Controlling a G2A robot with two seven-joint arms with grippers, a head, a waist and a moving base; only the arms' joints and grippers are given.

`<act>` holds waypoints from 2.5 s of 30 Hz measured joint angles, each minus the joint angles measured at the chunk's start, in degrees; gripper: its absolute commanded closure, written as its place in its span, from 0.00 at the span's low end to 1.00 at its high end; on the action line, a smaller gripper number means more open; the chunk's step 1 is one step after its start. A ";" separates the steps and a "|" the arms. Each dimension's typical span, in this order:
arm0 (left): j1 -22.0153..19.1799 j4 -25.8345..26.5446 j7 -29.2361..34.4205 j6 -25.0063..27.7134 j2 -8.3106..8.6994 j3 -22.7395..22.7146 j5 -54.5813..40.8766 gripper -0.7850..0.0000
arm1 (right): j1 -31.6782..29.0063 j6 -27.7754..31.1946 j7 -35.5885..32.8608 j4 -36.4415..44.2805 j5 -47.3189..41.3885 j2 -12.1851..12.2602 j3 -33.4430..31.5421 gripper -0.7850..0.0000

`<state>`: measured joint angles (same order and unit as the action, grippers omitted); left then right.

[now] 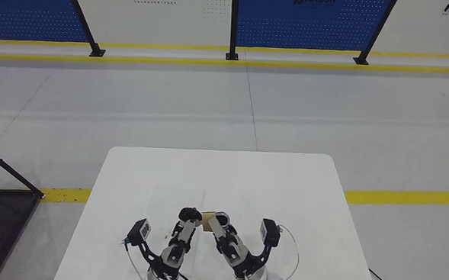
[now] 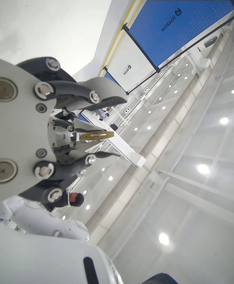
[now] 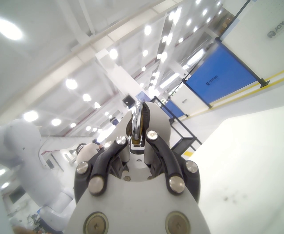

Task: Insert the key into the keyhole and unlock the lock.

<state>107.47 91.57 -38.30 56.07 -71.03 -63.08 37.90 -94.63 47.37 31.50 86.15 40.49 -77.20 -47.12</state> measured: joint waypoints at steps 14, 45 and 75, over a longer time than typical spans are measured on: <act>0.99 -0.29 2.78 1.93 0.81 -1.87 2.19 0.71 | -1.31 0.91 -2.01 1.17 -1.52 0.51 -2.29 1.00; 0.83 -0.76 -0.73 0.04 0.73 -3.79 14.23 1.00 | -1.80 -0.46 -7.80 2.27 -3.09 0.66 -2.94 1.00; -0.98 -5.07 -25.81 -19.81 1.08 -2.93 45.87 1.00 | -4.89 -3.20 -15.96 6.76 -6.97 2.07 -5.25 1.00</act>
<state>106.49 86.50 -64.11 36.26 -69.95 -66.02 83.77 -99.52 44.17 15.54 92.91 33.52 -75.14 -52.37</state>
